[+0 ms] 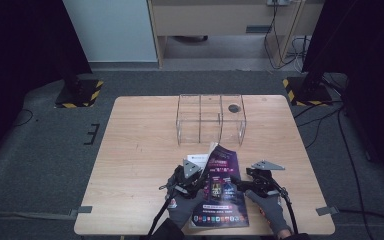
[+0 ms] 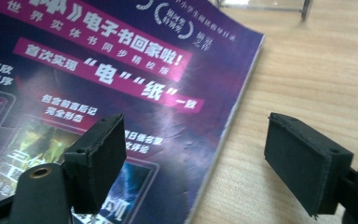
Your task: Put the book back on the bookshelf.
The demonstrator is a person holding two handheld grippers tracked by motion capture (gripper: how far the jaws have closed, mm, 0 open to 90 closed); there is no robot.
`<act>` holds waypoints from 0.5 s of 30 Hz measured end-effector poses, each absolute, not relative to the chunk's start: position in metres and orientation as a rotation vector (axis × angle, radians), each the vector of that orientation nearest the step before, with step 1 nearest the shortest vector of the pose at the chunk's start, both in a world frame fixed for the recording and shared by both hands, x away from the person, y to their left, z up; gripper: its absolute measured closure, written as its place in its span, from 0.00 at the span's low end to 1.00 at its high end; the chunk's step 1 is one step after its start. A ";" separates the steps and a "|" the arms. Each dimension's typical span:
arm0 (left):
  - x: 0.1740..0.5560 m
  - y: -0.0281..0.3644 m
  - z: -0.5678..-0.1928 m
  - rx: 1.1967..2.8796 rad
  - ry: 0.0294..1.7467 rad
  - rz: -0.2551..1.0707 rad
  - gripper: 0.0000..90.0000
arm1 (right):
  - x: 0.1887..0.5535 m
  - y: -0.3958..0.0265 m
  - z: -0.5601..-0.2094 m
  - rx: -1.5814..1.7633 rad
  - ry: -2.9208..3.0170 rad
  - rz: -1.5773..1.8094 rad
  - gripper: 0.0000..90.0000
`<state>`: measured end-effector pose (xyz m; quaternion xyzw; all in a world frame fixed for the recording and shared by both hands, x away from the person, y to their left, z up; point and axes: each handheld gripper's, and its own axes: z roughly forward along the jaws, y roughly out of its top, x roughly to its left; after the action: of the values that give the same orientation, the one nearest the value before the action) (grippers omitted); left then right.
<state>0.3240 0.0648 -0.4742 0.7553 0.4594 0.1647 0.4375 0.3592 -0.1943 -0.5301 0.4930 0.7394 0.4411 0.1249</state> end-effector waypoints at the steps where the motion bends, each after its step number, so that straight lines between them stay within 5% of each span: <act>1: 0.323 0.067 -0.472 1.875 1.140 0.413 0.92 | 0.359 -0.194 -0.529 1.434 2.151 1.300 0.22; 15: 0.305 0.094 -0.451 1.806 1.105 0.467 0.92 | 0.360 -0.188 -0.519 1.392 2.148 1.453 0.21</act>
<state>0.3046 0.0942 -0.4513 0.7362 0.4504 0.1903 0.4679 0.3597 -0.1883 -0.5187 0.4707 0.7263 0.4912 0.0987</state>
